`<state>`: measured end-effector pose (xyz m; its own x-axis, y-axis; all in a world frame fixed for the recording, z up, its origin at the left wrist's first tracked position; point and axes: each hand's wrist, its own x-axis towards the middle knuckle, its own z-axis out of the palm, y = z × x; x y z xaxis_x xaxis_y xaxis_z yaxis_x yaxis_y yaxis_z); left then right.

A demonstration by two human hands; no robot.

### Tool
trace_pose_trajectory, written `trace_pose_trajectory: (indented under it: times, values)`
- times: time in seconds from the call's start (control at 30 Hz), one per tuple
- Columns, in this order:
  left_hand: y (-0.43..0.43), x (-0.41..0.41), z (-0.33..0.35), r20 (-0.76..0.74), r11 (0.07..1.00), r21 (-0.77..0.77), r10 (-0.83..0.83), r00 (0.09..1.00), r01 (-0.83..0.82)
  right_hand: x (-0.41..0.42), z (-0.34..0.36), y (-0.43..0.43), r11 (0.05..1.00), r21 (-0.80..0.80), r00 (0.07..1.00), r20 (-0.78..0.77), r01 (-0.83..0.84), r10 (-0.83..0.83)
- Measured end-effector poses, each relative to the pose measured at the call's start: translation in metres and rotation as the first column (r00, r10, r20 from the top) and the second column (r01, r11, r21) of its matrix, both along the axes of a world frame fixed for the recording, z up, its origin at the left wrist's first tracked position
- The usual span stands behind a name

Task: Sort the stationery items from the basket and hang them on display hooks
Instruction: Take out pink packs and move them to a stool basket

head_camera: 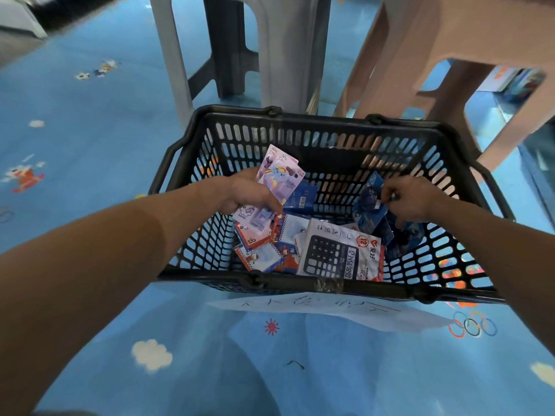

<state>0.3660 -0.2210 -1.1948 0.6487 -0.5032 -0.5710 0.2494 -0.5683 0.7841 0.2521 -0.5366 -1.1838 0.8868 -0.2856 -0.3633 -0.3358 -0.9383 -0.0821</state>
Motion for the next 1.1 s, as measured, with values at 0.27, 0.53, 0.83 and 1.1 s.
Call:
trace_pose_trajectory:
  times: [0.27, 0.53, 0.83, 1.1]
  values:
    - [0.001, -0.002, 0.005, 0.008, 1.000, 0.008, 0.015, 1.000, -0.015, 0.002, 0.017, 0.018, 0.898, 0.380, 0.973, -0.138, 0.222, -0.183]
    - [-0.007, -0.008, 0.011, 0.006, 1.000, -0.018, 0.007, 1.000, -0.007, -0.004, 0.028, 0.017, 0.757, 0.590, 0.960, -0.172, 0.280, -0.221]
    - [0.003, 0.004, 0.023, 0.029, 0.988, -0.065, 0.142, 0.989, -0.140, -0.001, 0.020, 0.027, 0.995, -0.089, 0.985, -0.173, -0.039, 0.023]
    - [0.016, 0.005, 0.032, 0.099, 0.953, -0.135, 0.284, 0.954, -0.270, 0.023, 0.046, 0.061, 0.988, 0.151, 0.996, 0.077, 0.040, -0.052]
